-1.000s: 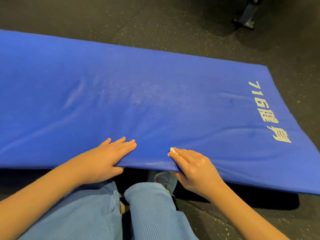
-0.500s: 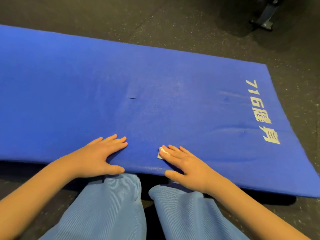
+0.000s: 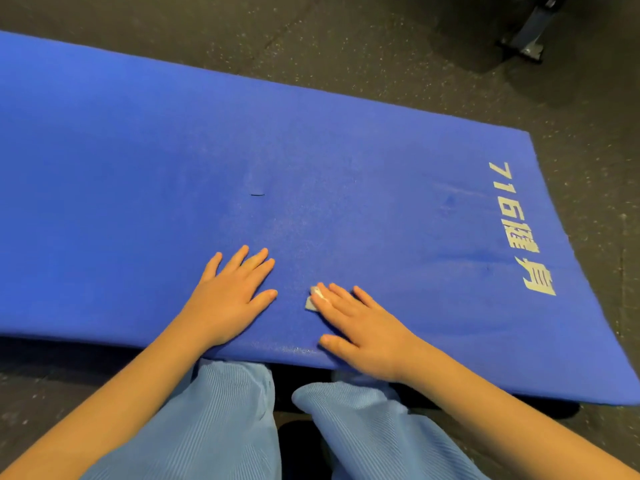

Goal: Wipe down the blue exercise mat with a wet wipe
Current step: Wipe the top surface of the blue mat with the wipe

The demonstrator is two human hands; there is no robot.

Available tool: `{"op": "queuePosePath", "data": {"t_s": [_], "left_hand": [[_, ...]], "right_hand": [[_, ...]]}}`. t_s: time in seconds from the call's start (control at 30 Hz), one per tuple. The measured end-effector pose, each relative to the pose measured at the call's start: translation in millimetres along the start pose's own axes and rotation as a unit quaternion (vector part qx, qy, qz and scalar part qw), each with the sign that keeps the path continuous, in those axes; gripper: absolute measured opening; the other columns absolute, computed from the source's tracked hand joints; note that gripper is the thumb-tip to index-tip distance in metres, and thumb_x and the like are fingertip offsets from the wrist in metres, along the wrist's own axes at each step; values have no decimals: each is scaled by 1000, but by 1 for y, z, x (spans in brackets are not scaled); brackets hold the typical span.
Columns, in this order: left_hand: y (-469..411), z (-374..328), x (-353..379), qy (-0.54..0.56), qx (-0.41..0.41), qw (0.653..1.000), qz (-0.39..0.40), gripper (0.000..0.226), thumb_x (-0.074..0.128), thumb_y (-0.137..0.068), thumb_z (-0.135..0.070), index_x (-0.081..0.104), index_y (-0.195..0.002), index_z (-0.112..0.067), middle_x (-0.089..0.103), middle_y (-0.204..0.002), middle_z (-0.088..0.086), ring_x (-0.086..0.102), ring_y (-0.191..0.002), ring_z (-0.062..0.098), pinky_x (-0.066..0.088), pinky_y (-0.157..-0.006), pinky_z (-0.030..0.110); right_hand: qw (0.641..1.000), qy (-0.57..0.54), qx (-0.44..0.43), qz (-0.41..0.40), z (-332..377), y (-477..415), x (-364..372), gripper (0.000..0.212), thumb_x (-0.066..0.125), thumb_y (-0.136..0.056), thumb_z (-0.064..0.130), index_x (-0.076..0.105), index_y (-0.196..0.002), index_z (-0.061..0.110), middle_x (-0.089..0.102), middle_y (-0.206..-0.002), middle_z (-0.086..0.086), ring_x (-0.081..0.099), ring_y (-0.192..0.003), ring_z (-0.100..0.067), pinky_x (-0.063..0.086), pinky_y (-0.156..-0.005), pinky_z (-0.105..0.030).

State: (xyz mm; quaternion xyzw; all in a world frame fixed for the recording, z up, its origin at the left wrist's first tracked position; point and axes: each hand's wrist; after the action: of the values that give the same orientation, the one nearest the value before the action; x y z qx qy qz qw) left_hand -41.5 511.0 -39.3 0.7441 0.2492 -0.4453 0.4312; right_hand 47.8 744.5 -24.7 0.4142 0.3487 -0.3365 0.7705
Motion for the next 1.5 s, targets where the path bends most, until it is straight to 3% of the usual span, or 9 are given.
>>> {"op": "queuePosePath", "data": {"t_s": [0.2,0.4,0.6,0.8,0.97,1.17,1.3,1.4,1.5], "left_hand": [[-1,1,1,-7,-10,1000,3,95,-16,-67,-67,5,-153,-33,-7,-159,-18,-13,-146,8,-10,-118,40],[-7,0,-6,-8,-8,1000,14,97,-12,-66,-69,13,-153,-34,2,-159,-18,-7,-147,9,-7,-117,38],[-65,2,-13,10,-30,999,27,102,-14,-63,-69,6,-154,-29,-6,-161,-12,-10,-148,13,-6,-118,43],[-65,-2,4,-18,-37,999,-17,94,-14,-71,-64,10,-154,-26,-1,-161,-10,-9,-148,16,-6,-118,45],[-67,0,5,-14,-27,999,-24,87,-3,-80,-64,23,-152,-22,13,-160,-6,3,-149,20,-1,-117,48],[-89,3,-11,-15,-13,1000,8,97,-11,-69,-67,10,-154,-24,-4,-161,-9,-11,-148,14,-7,-117,43],[-125,7,-19,-15,-3,1000,5,97,-14,-68,-67,4,-154,-24,-10,-161,-8,-13,-147,15,-7,-117,42],[-129,7,-3,-21,7,999,-38,92,-9,-82,-69,19,-154,-18,4,-161,-3,-1,-149,20,2,-117,47],[-128,11,5,-21,4,999,-45,83,-3,-94,-62,39,-146,-13,29,-156,3,15,-144,23,21,-112,54]], "right_hand": [[983,-38,171,-56,-29,-59,-9,68,20,-98,57,11,-153,19,0,-162,3,-5,-148,-16,-6,-119,-37],[999,-6,26,-27,-26,-48,-7,88,-1,-83,73,6,-154,23,-1,-162,7,-5,-148,-12,-10,-115,-30],[974,-6,212,-78,-76,-86,-18,68,21,-98,56,9,-153,19,-2,-162,1,-6,-148,-17,-4,-120,-41],[996,4,80,-47,-65,-73,-12,94,-8,-78,74,-1,-154,21,-8,-161,5,-12,-147,-11,-13,-117,-35],[957,-4,261,-124,-108,-103,-23,77,5,-88,62,14,-152,20,2,-162,1,-4,-149,-19,-4,-119,-45],[990,-12,113,-84,-78,-109,-17,91,-4,-77,67,2,-155,20,-6,-162,4,-11,-148,-15,-11,-117,-39],[967,-1,222,-125,-125,-122,-39,68,15,-96,56,9,-153,20,0,-162,2,-4,-148,-18,-5,-118,-44],[949,-21,279,-149,-129,-138,-43,66,24,-99,52,11,-153,17,-2,-162,-2,-7,-148,-20,-4,-118,-46],[982,-8,148,-115,-108,-143,-35,85,4,-85,64,6,-155,16,-6,-162,-1,-8,-148,-19,-7,-119,-43]]}}
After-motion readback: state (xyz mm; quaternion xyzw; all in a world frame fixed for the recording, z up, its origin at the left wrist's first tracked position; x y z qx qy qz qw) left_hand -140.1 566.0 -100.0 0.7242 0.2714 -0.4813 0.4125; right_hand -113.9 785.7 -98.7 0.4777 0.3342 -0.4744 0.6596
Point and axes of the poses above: each hand's wrist, its own y-axis away from the middle knuckle, its own x-axis out of the palm, z = x × y
